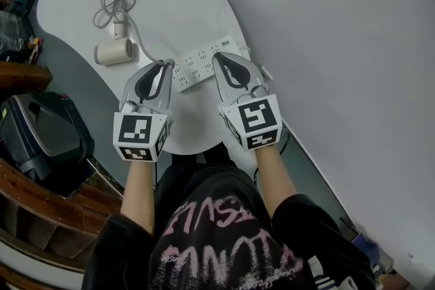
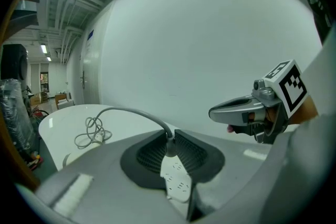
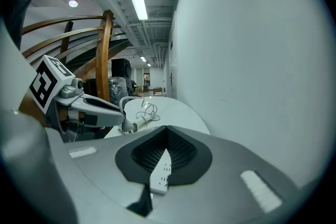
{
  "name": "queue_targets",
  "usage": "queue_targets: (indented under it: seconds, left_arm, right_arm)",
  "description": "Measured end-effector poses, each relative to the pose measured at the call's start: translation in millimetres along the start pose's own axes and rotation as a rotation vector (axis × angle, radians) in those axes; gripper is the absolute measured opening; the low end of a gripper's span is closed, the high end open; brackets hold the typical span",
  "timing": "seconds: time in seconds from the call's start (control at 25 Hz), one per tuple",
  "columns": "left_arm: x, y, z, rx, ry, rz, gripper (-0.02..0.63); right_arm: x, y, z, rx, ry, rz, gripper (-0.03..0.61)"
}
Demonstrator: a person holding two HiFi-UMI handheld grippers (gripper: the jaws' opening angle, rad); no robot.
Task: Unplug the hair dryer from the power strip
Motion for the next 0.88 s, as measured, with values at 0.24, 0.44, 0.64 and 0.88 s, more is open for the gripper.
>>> queue_targets:
  seconds: [0.24, 0.44, 0.64, 0.88]
  left_arm:
    - [-3.1, 13.1, 7.5, 0.031, 0.032, 0.001, 0.063]
    - [-7.7, 29.4, 12.5, 0.069, 0.066, 0.007, 0.063]
    - [-5.5, 36.7, 18.3, 0.082, 0.076, 0.001, 0.063]
    - [-6.7, 45.4, 25.5, 0.108, 0.091, 0.005, 0.063]
  right_arm:
    - [-0.9, 17.7, 3.4, 0.06, -0.002, 0.014, 0.01]
    - [-1.7, 33.0, 5.4, 0.103, 0.002, 0.017, 0.011]
    - [-3.5, 41.5, 8.7, 0.116, 0.005, 0.02, 0.009]
    - [-4.5, 50.7, 13.1, 0.141, 0.001, 0.034, 0.009]
Point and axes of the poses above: the fingertips, and each gripper's own axes: z backward along the fingers, x to its right, y out of its top, the point moved 7 cm from there along z, backward along the fingers, and after that the axes turned 15 degrees about x, right-handed, at the moved point
